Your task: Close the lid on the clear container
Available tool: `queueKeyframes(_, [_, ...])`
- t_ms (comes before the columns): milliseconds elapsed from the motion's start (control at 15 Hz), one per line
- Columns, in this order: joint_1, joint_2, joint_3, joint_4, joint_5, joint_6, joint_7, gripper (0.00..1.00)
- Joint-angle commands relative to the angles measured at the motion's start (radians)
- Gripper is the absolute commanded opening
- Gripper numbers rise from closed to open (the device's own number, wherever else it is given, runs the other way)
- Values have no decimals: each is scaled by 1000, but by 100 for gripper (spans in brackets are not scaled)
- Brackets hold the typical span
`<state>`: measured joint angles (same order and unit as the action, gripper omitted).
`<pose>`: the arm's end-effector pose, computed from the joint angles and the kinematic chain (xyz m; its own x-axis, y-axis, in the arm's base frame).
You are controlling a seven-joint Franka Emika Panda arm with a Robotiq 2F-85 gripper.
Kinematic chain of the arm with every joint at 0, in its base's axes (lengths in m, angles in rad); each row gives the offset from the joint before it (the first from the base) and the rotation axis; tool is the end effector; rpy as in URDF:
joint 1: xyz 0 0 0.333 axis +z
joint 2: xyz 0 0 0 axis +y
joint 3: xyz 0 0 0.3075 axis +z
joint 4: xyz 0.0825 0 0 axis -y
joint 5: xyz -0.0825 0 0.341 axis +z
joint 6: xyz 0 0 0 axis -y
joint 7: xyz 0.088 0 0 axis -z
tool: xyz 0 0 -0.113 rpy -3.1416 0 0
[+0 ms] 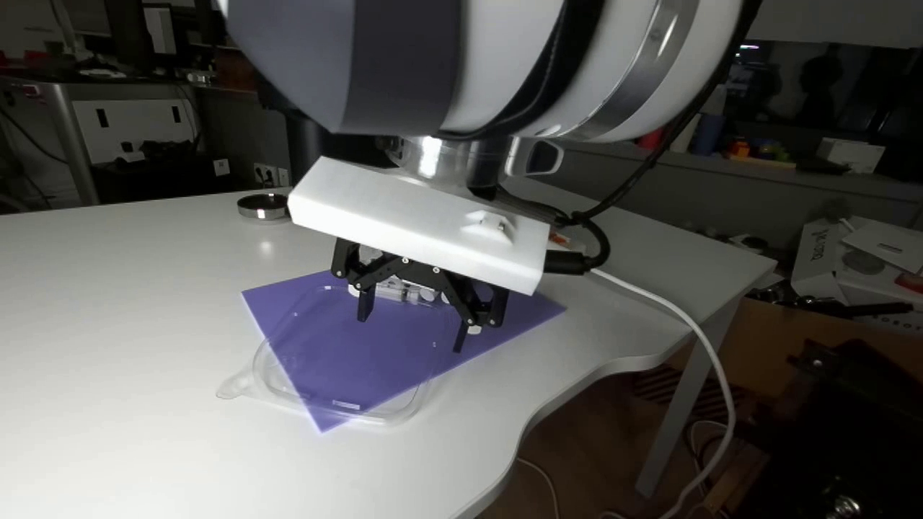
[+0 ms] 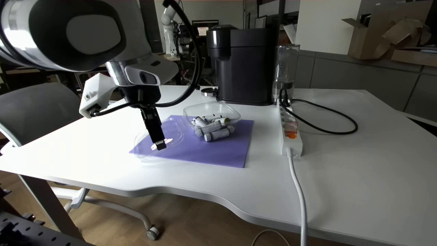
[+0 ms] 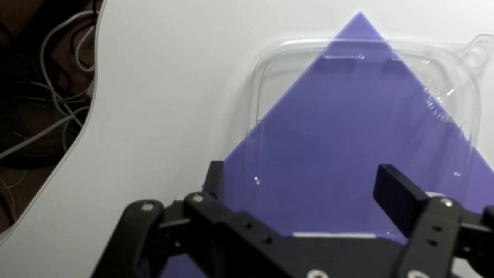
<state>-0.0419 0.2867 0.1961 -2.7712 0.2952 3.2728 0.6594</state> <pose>0.3823 0.0348 0.1803 0.6738 -0.7309 0.1086 -0.7090 -0.6809 -0.1835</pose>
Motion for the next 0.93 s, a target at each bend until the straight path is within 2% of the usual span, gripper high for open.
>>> queueKeyframes(0, [57,16,-60,10,47,-4,-24,100])
queueKeyframes(133, [41,33,-42,14,46,26,-35,100])
queueKeyframes(400, [-100,92,96,21,-37,147,-18,100])
queueKeyframes(600, [-164,135,143,14,-109,216,4,100])
queueKeyframes(667, [-181,110,153,16,-123,180,12,100])
queueKeyframes(800, [-219,127,178,4,-141,183,33,100])
queueKeyframes(867, [-218,117,178,2,-129,164,41,100])
